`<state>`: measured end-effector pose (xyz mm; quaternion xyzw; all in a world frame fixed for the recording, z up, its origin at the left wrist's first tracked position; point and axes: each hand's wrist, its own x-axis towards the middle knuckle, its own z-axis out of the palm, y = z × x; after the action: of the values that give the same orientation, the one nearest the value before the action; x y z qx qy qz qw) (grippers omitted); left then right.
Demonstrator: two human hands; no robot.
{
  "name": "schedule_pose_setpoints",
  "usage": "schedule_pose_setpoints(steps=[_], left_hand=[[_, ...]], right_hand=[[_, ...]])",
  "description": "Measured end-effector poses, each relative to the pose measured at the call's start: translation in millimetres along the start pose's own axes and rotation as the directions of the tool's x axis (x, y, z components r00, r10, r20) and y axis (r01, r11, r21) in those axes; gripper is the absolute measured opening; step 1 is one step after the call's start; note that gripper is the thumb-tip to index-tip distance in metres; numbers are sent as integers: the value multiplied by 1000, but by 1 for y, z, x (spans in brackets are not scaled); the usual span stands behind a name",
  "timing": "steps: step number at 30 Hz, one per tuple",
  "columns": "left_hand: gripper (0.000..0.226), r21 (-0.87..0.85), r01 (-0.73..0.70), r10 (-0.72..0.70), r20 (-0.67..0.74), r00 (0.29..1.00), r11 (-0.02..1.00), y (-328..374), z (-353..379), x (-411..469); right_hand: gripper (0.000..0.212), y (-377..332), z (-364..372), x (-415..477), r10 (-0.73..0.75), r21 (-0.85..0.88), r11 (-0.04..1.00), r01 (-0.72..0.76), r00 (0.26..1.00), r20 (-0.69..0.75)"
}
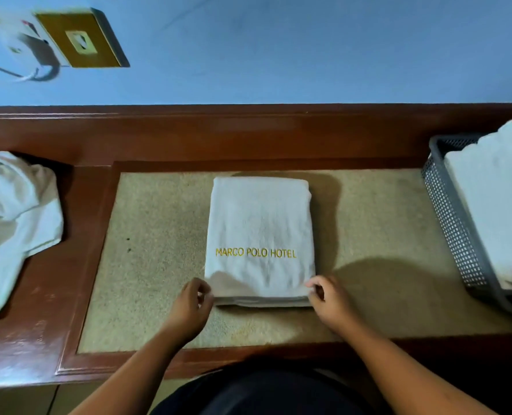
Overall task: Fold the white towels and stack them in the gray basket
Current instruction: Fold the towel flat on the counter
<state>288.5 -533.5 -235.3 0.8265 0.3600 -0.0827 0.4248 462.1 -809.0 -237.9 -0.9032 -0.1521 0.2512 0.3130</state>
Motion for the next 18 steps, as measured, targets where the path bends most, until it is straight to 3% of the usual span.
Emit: schedule_pose_setpoints(steps=[1, 3, 5, 12, 15, 18], left_hand=[[13, -126, 95, -100, -32, 994, 987, 8, 0, 5], [30, -334, 292, -303, 20, 953, 896, 18, -1, 16], [37, -337, 376, -365, 100, 926, 863, 22, -3, 26], [19, -216, 361, -303, 258, 917, 907, 9, -15, 25], [28, -98, 359, -344, 146, 928, 928, 5, 0, 17], [34, -251, 371, -401, -78, 913, 894, 19, 11, 21]], right_hand=[[9, -8, 1, 3, 96, 111, 989, -94, 995, -17], [25, -22, -1, 12, 297, 301, 911, -281, 955, -10], [37, -33, -4, 21, 418, 370, 835, -407, 907, 54], [30, -29, -24, 24, 415, 16, 898, -440, 859, 300], [38, -19, -20, 17, 421, -80, 906, -416, 859, 290], [47, -32, -8, 20, 454, 167, 864, -476, 878, 153]])
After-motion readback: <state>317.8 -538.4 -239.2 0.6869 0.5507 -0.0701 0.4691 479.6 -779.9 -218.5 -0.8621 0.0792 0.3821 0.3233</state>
